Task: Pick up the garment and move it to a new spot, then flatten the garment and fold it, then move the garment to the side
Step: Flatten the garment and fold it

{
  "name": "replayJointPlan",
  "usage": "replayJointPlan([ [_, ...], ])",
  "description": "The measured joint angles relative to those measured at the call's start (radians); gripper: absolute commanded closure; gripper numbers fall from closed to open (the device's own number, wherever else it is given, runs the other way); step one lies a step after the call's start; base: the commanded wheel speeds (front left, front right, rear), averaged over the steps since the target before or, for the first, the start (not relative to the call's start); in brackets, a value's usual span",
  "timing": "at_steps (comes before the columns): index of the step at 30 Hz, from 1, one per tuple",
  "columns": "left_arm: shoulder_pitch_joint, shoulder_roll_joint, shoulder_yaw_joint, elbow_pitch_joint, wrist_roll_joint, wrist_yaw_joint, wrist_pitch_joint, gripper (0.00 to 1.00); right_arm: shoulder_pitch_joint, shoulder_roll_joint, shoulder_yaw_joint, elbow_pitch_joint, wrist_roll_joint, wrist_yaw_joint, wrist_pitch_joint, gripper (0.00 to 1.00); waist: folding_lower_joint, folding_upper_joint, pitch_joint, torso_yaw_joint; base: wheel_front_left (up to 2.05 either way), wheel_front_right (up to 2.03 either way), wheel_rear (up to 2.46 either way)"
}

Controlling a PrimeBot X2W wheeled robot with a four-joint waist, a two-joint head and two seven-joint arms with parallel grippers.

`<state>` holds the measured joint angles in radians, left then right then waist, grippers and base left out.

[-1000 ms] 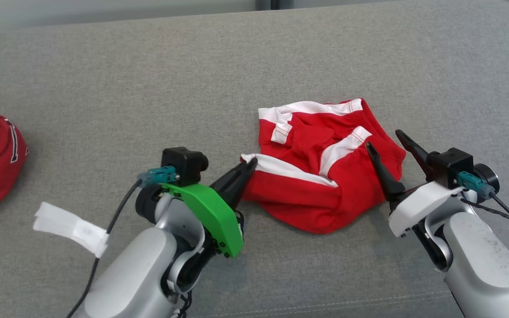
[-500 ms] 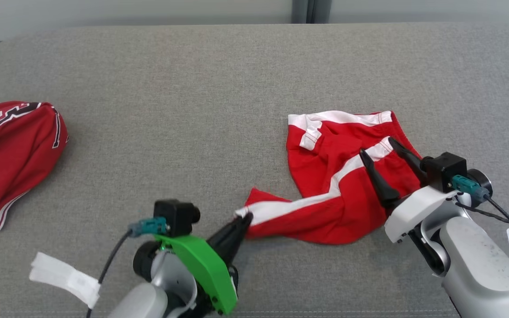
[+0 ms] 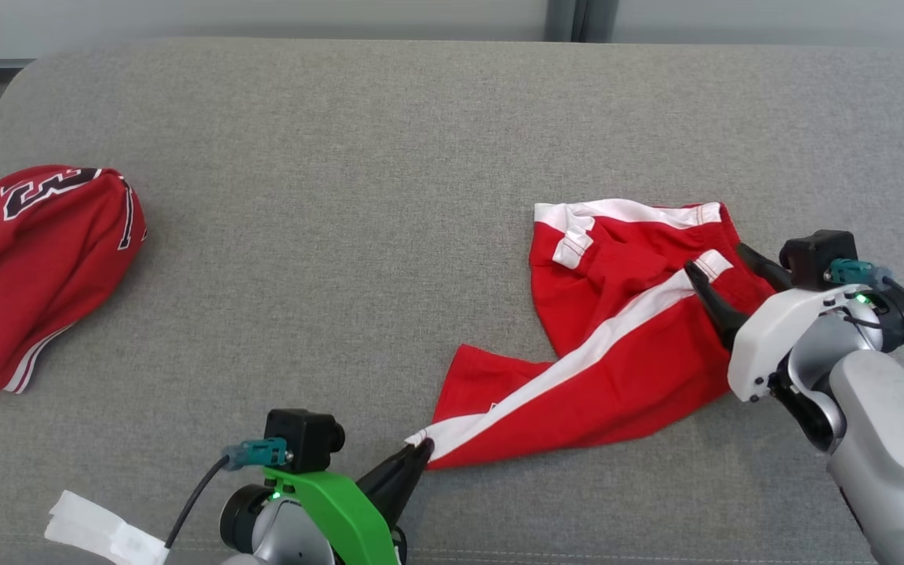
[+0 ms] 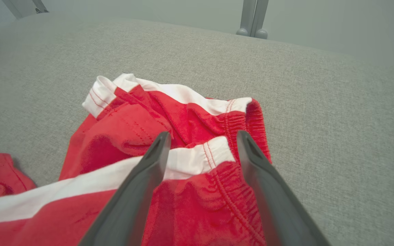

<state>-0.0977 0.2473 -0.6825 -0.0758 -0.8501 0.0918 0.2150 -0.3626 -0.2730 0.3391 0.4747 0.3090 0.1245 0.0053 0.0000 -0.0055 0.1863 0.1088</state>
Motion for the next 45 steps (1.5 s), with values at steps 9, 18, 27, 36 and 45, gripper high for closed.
replayJointPlan([
  [9, 0.006, 0.017, 0.003, -0.034, 0.000, 0.005, 0.013, 1.00, -0.049, -0.044, 0.024, 0.030, 0.072, 0.000, 0.188, 0.00, 0.0000, 0.0000, 0.005, 0.024, 0.00, 0.00, 0.00],
  [18, 0.028, 0.022, 0.011, -0.066, 0.000, 0.007, 0.017, 1.00, -0.087, -0.047, 0.064, 0.015, 0.132, 0.000, 0.288, 0.51, 0.0000, 0.0000, 0.008, 0.028, 0.00, 0.00, 0.00],
  [27, 0.040, 0.031, 0.029, -0.093, 0.001, 0.015, 0.022, 1.00, -0.103, -0.070, 0.085, -0.012, 0.164, 0.000, 0.332, 0.51, 0.0000, 0.0000, 0.016, 0.020, 0.00, 0.00, 0.00],
  [36, 0.043, 0.040, 0.039, -0.100, 0.002, 0.016, 0.023, 1.00, -0.121, -0.102, 0.106, -0.051, 0.184, 0.000, 0.372, 0.50, 0.0000, 0.0000, 0.019, 0.003, 0.00, 0.00, 0.00],
  [45, 0.056, 0.046, 0.040, -0.113, 0.009, 0.023, 0.031, 1.00, -0.119, -0.109, 0.116, -0.051, 0.216, 0.000, 0.405, 0.52, 0.0000, 0.0001, 0.021, -0.008, 0.00, 0.00, 0.00],
])
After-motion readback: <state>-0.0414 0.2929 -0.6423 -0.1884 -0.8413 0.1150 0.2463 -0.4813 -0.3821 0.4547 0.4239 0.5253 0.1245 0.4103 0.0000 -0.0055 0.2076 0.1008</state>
